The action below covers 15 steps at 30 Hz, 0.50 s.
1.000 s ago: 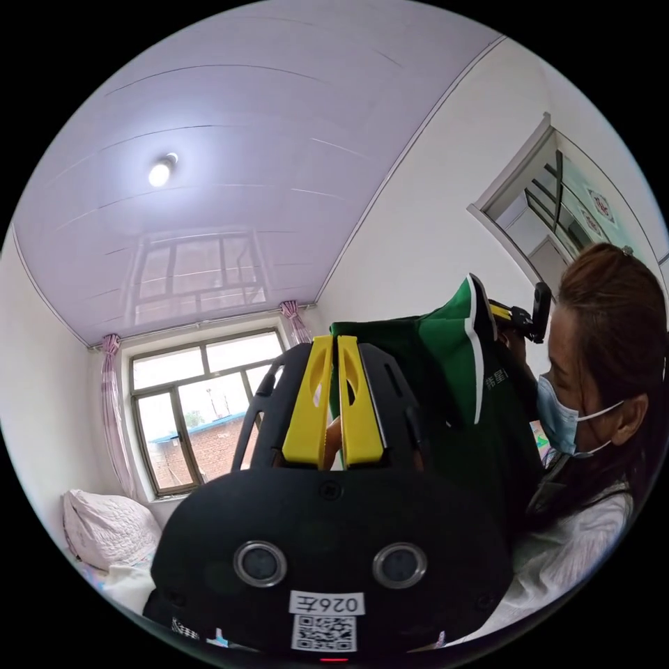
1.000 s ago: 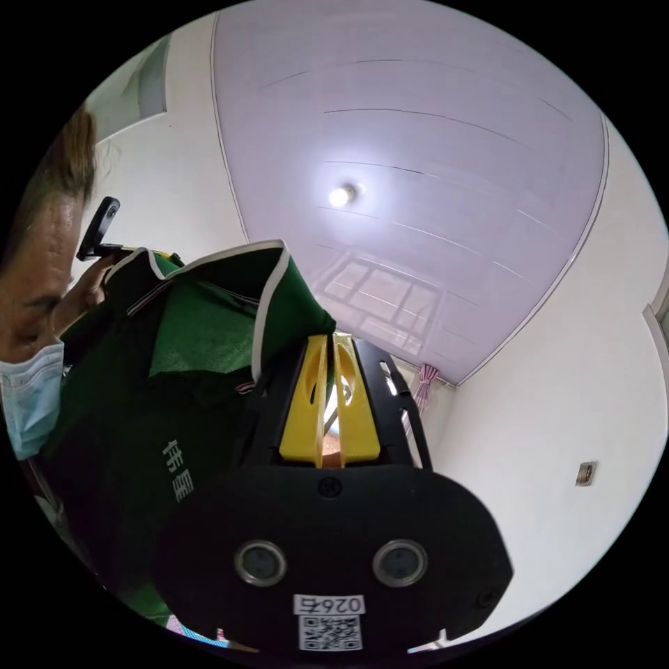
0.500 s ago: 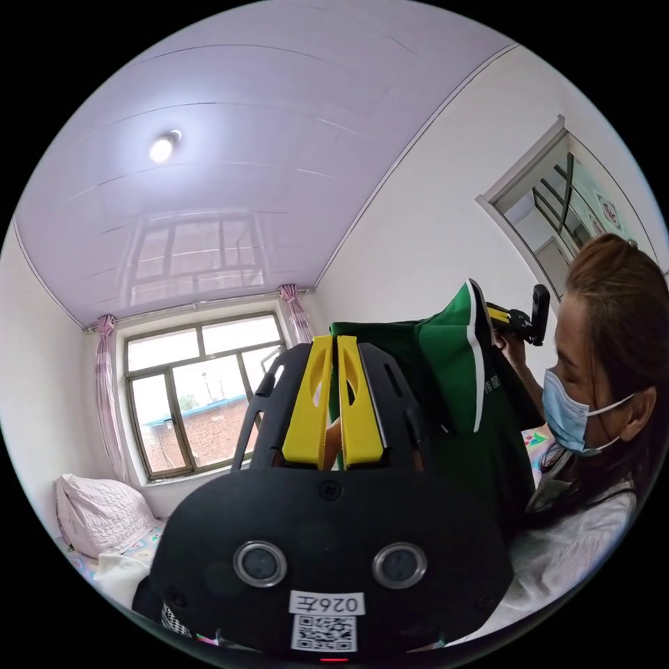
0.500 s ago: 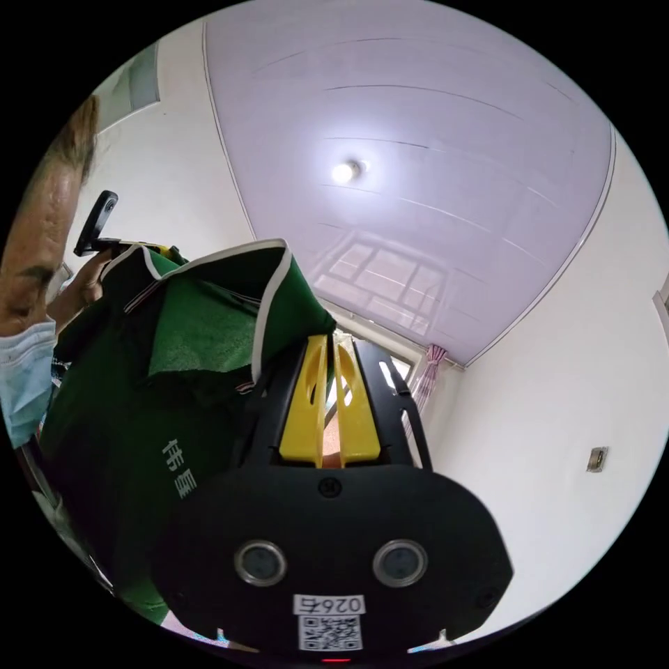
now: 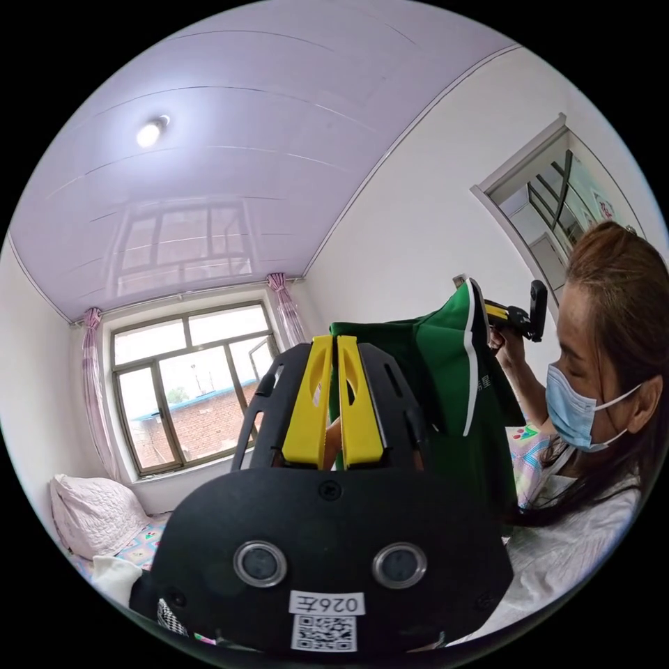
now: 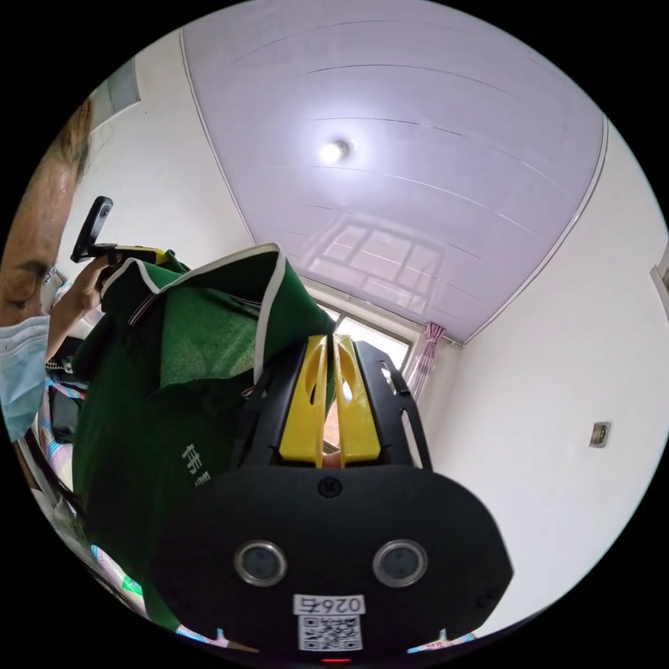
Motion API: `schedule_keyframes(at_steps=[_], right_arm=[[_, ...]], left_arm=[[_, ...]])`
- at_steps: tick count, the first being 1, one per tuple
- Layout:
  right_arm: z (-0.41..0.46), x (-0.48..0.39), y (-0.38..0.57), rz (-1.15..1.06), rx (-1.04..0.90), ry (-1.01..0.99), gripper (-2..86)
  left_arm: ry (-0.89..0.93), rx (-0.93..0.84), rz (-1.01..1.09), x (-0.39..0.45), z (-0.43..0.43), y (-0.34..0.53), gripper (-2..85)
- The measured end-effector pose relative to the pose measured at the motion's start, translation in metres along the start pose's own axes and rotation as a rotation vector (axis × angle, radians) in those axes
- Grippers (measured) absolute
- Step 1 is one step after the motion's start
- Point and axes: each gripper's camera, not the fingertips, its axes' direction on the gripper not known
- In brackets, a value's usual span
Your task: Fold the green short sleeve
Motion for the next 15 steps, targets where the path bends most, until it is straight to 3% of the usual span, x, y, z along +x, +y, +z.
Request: schedule_keyframes(at_steps=[15], right_arm=[[-0.0088,0.0005,0.0003,-0.002,0.032,0.016,-1.6]], left_arm=[[-0.019,0.01,0.023,0.004,0.0008,-0.0054,-0.7]])
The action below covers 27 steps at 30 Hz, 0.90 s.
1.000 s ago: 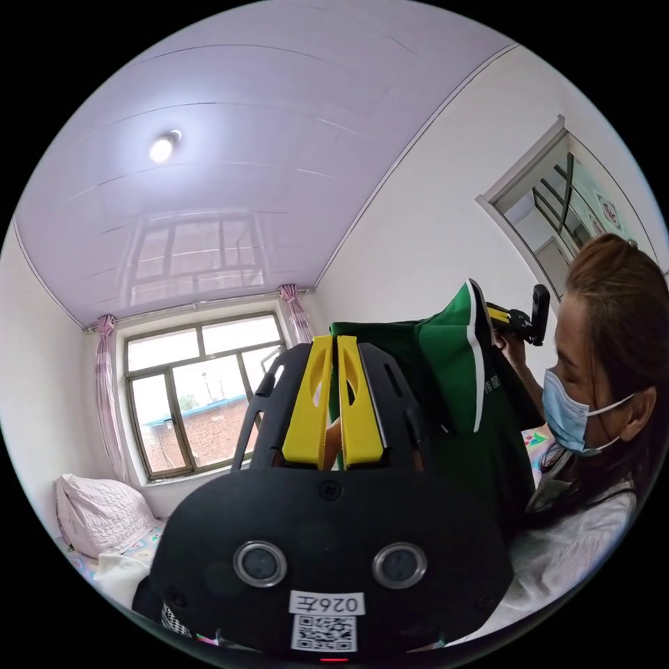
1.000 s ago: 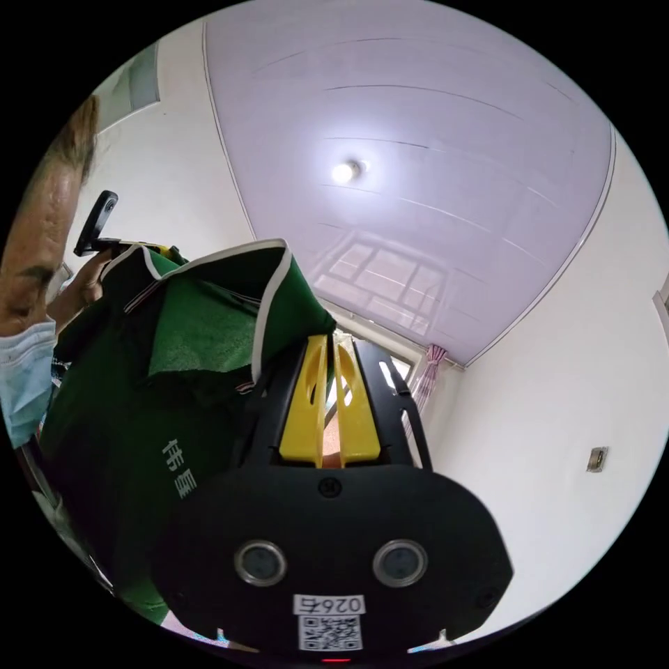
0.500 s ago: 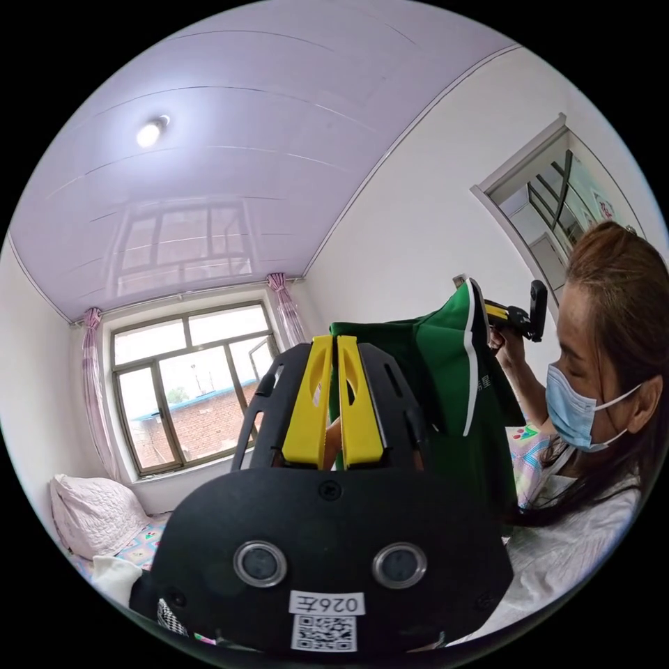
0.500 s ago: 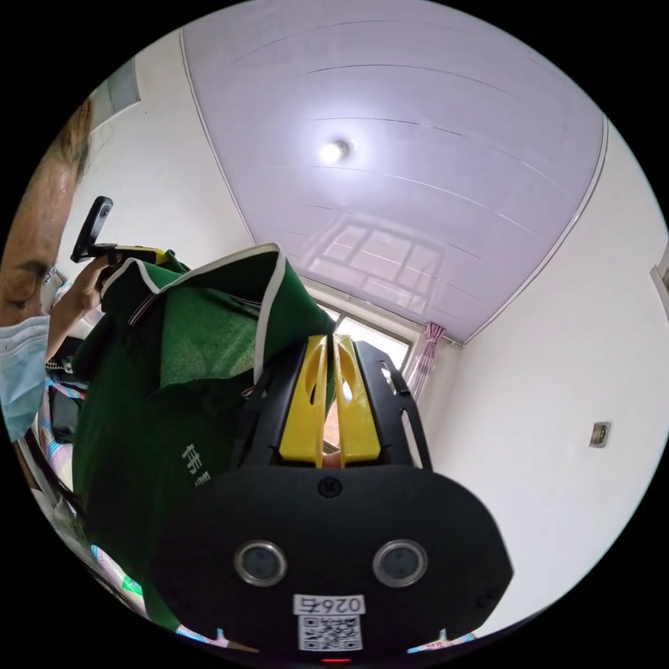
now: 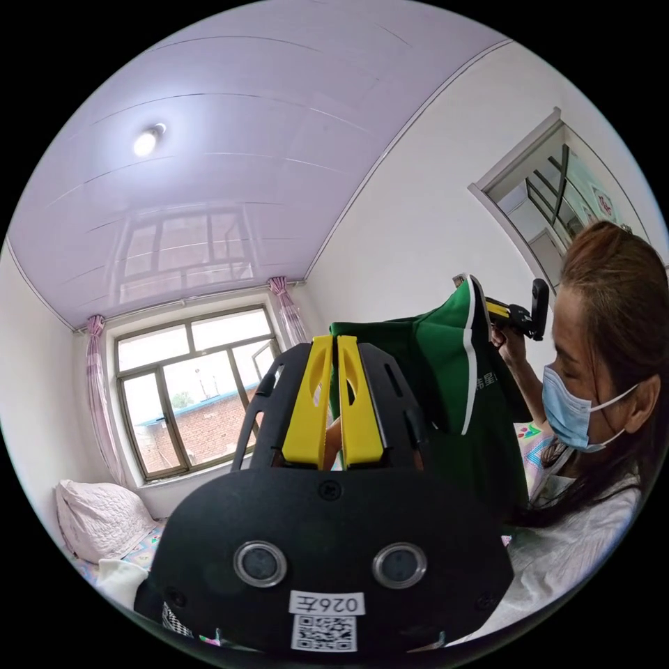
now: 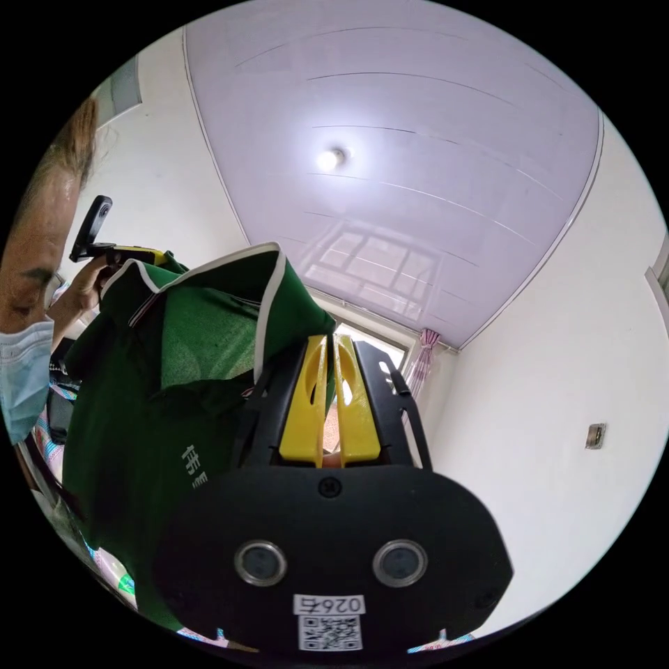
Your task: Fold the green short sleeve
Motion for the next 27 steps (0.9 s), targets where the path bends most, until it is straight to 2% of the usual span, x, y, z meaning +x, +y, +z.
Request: schedule_keyframes(at_steps=[16,27], right_arm=[[-0.011,-0.019,-0.003,0.005,0.007,0.02,-1.6],[0.02,-0.014,0.009,0.021,-0.026,-0.013,-1.6]], left_arm=[[0.061,0.006,-0.034,-0.022,0.012,0.011,-0.7],[0.069,-0.009,-0.088,-0.045,0.049,0.004,-0.7]])
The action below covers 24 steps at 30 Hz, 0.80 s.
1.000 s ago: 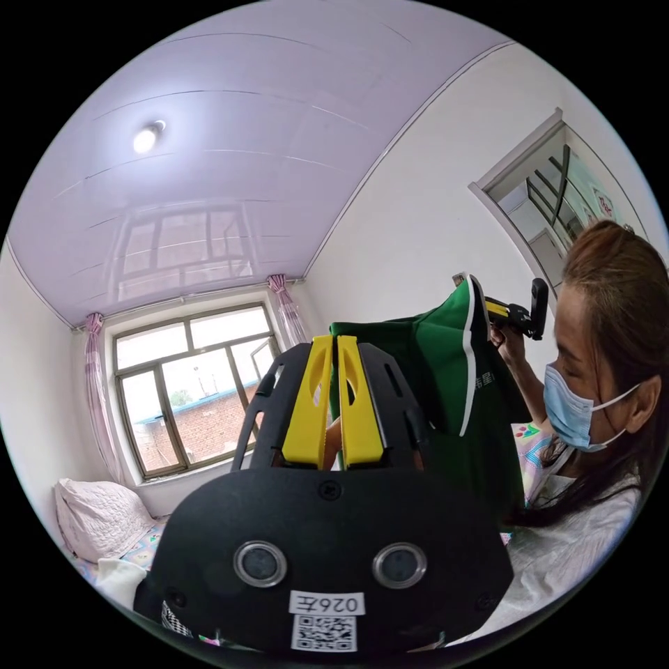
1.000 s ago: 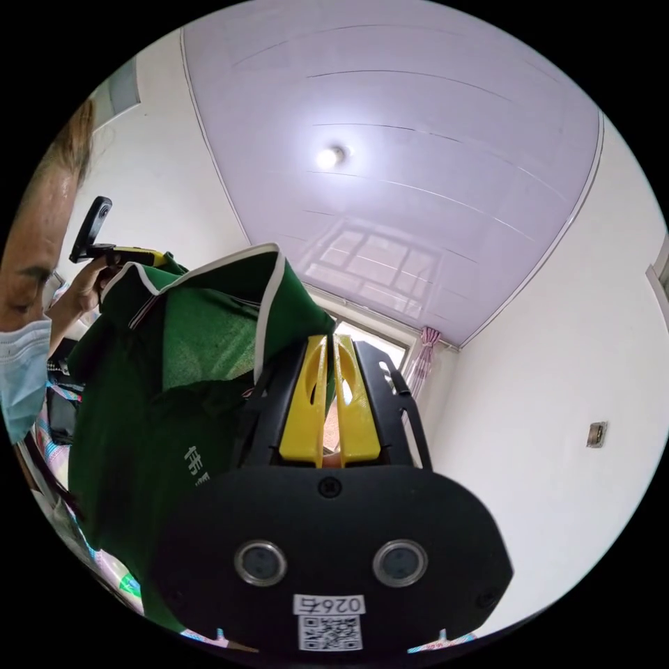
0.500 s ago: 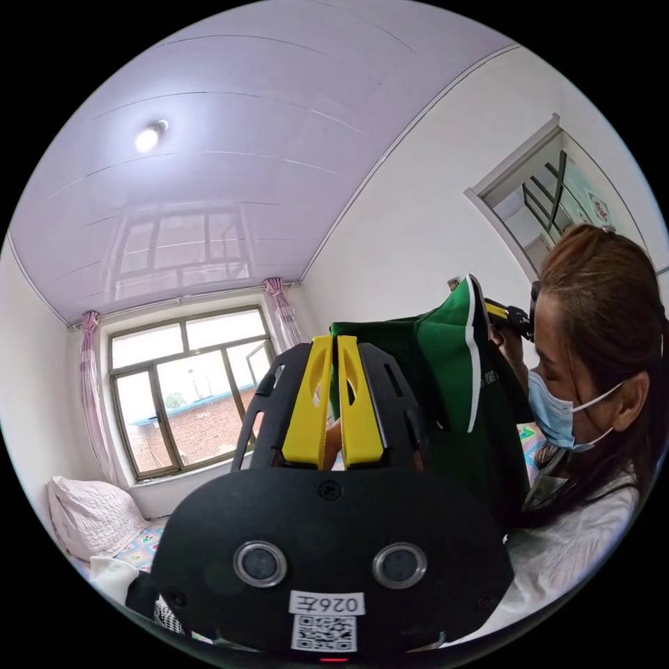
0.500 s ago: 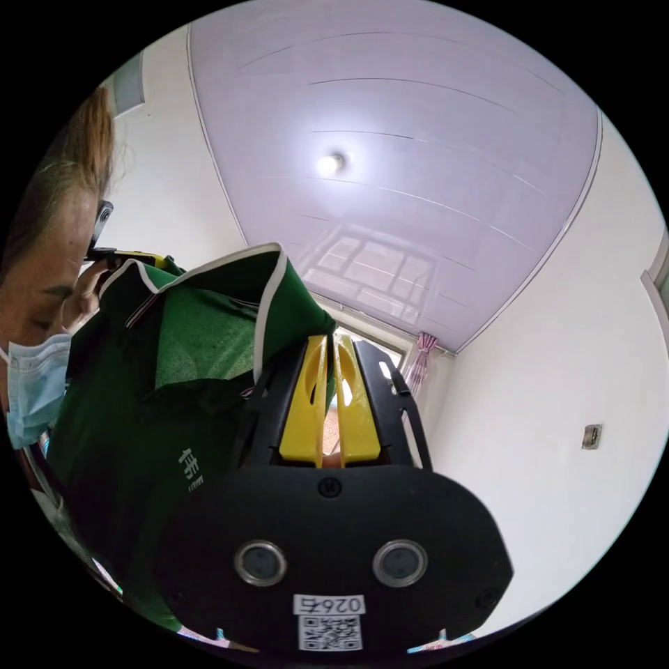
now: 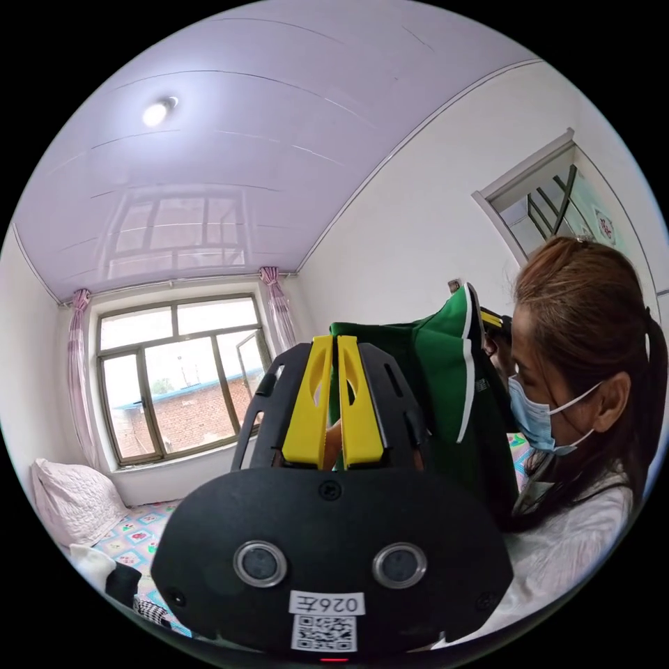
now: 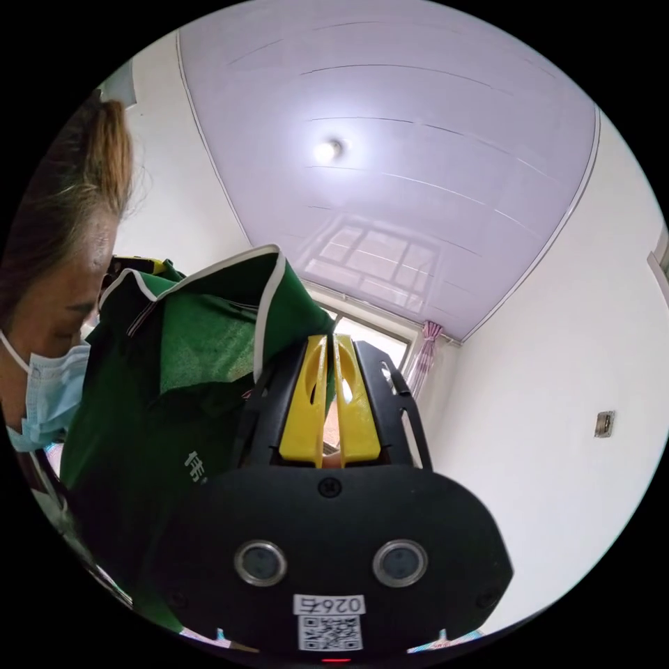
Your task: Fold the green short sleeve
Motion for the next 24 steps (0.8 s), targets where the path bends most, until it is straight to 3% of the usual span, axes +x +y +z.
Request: schedule_keyframes(at_steps=[24], right_arm=[[0.047,0.066,0.083,0.13,0.101,-0.099,-1.6]], left_arm=[[-0.127,-0.107,0.037,0.004,0.1,-0.077,-0.7]])
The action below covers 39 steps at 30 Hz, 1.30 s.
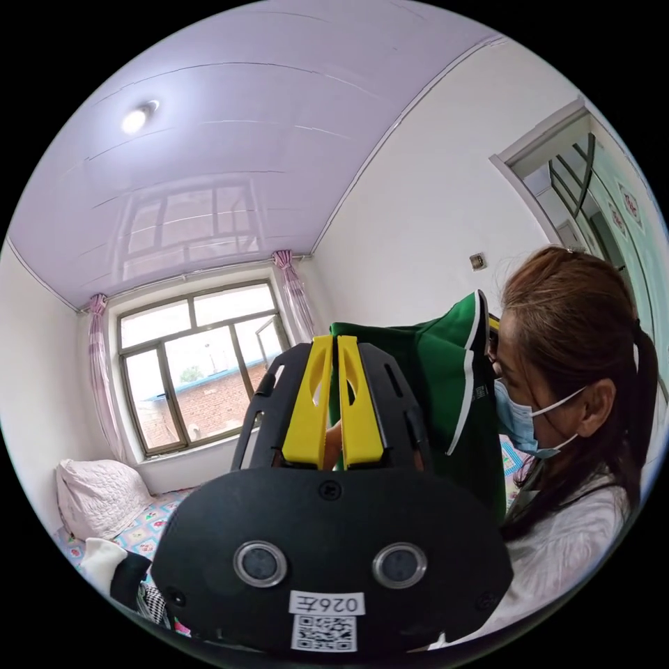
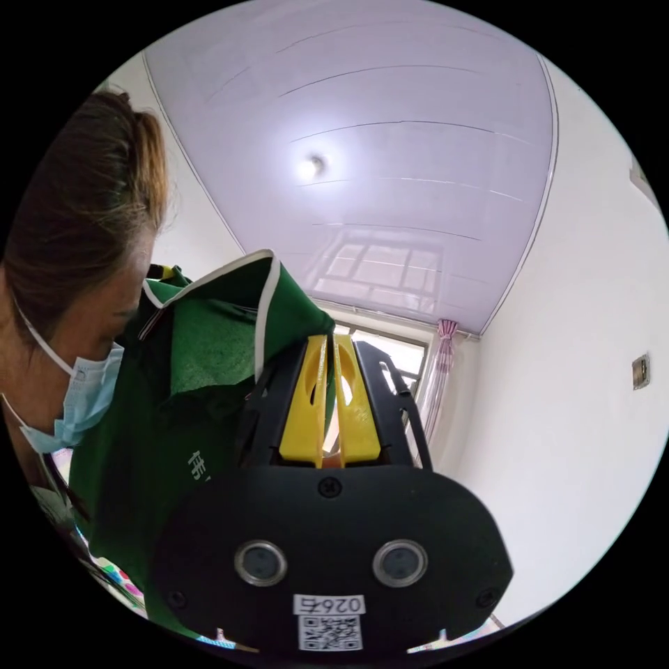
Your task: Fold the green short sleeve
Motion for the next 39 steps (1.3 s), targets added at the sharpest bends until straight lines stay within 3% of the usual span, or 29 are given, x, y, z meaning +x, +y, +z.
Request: schedule_keyframes(at_steps=[16,21,28,31,33,35,39], right_arm=[[0.057,0.035,0.034,-0.005,0.013,-0.014,-1.6],[0.145,0.059,0.077,0.03,-0.116,-0.077,-1.6],[0.383,0.069,0.252,0.157,-0.562,-0.137,-1.5],[0.516,0.068,0.38,0.262,-0.79,-0.137,-1.1],[0.603,0.068,0.485,0.349,-1.093,-0.187,0.3],[0.623,0.068,0.534,0.355,-1.171,-0.075,1.8],[0.59,0.077,0.577,0.431,-1.034,-0.051,1.7]], left_arm=[[-0.029,-0.037,-0.003,-0.057,0.097,-0.068,-0.6],[-0.001,-0.183,-0.094,-0.113,0.191,-0.063,-0.5],[0.118,-0.445,-0.354,-0.255,0.437,0.059,2.6],[0.041,-0.581,-0.432,-0.319,0.545,0.142,6.6],[-0.028,-0.703,-0.578,-0.352,0.588,0.194,6.2],[-0.109,-0.688,-0.77,-0.377,0.602,0.249,2.1],[0.116,-0.701,-0.788,-0.388,0.601,0.303,0.1]])
